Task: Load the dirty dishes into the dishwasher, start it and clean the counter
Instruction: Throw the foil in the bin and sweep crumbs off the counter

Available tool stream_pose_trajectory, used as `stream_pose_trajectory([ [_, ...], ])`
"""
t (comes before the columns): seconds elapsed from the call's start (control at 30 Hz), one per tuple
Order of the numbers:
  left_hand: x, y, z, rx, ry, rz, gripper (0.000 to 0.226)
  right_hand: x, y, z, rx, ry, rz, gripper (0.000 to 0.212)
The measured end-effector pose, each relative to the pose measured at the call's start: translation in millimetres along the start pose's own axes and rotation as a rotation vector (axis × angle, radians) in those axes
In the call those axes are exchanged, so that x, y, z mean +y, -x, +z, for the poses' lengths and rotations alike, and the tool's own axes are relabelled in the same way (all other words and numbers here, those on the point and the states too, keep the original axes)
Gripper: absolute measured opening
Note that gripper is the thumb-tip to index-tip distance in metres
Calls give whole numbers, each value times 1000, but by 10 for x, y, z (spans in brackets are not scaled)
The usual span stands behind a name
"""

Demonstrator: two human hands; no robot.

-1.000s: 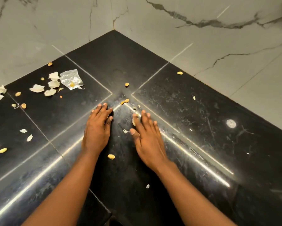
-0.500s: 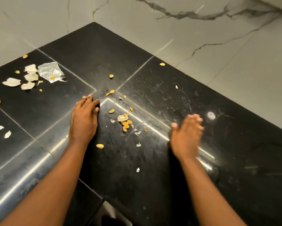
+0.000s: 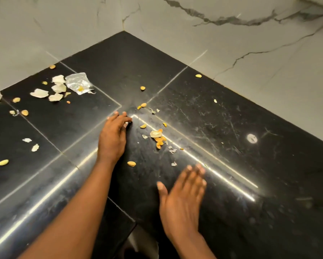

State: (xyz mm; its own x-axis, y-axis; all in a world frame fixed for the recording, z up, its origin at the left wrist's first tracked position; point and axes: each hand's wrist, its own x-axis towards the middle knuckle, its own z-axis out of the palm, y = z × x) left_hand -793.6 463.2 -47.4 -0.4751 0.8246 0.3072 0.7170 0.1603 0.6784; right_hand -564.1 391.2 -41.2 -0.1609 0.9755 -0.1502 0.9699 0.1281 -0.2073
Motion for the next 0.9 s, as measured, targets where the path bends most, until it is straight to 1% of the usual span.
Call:
stream_pose_trajectory([
  [0.03, 6, 0, -10, 11, 49, -11, 30, -233, -199, -17, 22, -14, -39, 88],
  [0.1, 89, 14, -81, 45, 229, -58, 31, -663, -610, -63, 13, -32, -162, 84],
  [0.17, 172, 65, -255, 124, 361, -103, 34, -955, -1035, -163, 5, -92, -297, 74],
  [0.2, 157, 113, -395, 215, 348, -103, 38, -1038, -1234, -224, 53, -115, -339, 69],
  [0.23, 102, 168, -537, 333, 276, -92, 40, -1049, -1426, -296, 141, -114, -349, 66],
  [0.27, -33, 229, -720, 473, 150, -94, 40, -1035, -1602, -332, 207, -112, -326, 63],
  [0.3, -202, 270, -904, 617, -8, -142, 38, -985, -1753, -343, 238, -120, -285, 61],
  [0.33, -421, 303, -1100, 732, -170, -252, 34, -947, -1871, -311, 235, -125, -244, 60],
  [0.37, -611, 327, -1258, 772, -294, -416, 34, -863, -1945, -267, 218, -113, -199, 59],
  [0.4, -815, 354, -1410, 741, -372, -617, 40, -821, -1988, -203, 209, -80, -178, 59],
  [0.43, -1017, 382, -1536, 677, -402, -819, 50, -811, -2015, -141, 209, -45, -181, 60],
  [0.47, -1179, 388, -1613, 604, -413, -977, 59, -803, -2025, -111, 212, -18, -194, 60],
  [0.5, -1297, 382, -1670, 539, -438, -1077, 67, -834, -2023, -94, 214, -16, -208, 60],
  [0.53, -1341, 351, -1677, 473, -477, -1116, 72, -848, -2014, -102, 219, -29, -211, 62],
  [0.57, -1334, 290, -1632, 405, -507, -1090, 74, -849, -2004, -128, 224, -40, -210, 64],
  [0.6, -1298, 206, -1548, 345, -509, -1011, 72, -856, -2008, -133, 223, -41, -212, 66],
  [0.67, -1140, -8, -1296, 254, -367, -721, 62, -848, -2003, -146, 237, -41, -217, 66],
  [0.7, -1058, -104, -1211, 237, -265, -589, 57, -845, -1995, -151, 246, -49, -222, 66],
  [0.73, -1036, -204, -1198, 268, -181, -500, 53, -844, -1986, -157, 251, -60, -223, 65],
  [0.77, -1098, -314, -1269, 357, -154, -458, 49, -841, -1974, -162, 256, -68, -226, 65],
  [0.8, -1256, -431, -1403, 466, -195, -461, 46, -842, -1971, -167, 263, -72, -229, 65],
  [0.83, -1457, -548, -1583, 557, -260, -510, 45, -846, -1976, -167, 269, -73, -231, 65],
  [0.87, -1665, -644, -1789, 603, -316, -574, 47, -852, -1973, -167, 272, -70, -230, 65],
  [0.9, -1874, -695, -1984, 589, -368, -621, 50, -864, -1967, -162, 270, -66, -227, 65],
])
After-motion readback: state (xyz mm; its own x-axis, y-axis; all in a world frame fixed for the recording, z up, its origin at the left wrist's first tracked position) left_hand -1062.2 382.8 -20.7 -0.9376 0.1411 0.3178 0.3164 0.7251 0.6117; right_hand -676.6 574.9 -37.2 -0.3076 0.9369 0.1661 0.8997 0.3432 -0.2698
